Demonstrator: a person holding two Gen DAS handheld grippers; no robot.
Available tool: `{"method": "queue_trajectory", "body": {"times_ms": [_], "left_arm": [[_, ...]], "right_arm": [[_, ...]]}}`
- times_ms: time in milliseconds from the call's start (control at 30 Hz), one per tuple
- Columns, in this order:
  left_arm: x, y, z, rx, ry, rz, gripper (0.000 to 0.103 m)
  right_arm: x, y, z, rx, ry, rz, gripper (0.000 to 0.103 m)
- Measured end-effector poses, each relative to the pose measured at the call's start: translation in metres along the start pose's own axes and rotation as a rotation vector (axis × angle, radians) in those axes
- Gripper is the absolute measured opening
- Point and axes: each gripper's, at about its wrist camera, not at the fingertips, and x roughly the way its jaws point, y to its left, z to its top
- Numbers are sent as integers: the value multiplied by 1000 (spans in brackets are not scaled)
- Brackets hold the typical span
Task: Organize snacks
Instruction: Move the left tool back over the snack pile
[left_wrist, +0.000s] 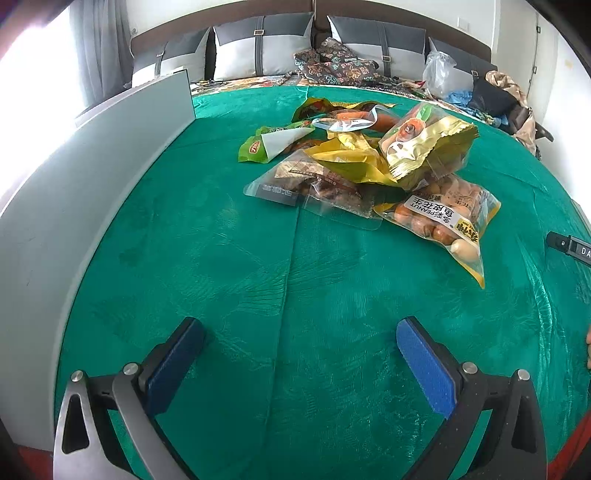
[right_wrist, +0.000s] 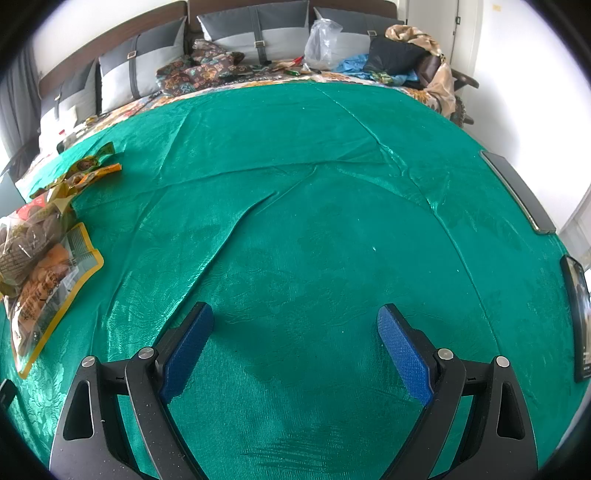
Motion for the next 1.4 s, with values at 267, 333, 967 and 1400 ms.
{"method": "queue_trajectory", "body": {"times_ms": [267,333,967,1400], "left_arm": [[0,0,0,0,0,0,103],[0,0,0,0,0,0,103],[-2,1,1,2,7,-9,103],[-23,3,21,54,87,-119,103]], "right_arm": [[0,0,0,0,0,0,93],[0,0,0,0,0,0,93],[0,-1,0,0,0,1,93],[0,0,0,0,-1,2,93]]}}
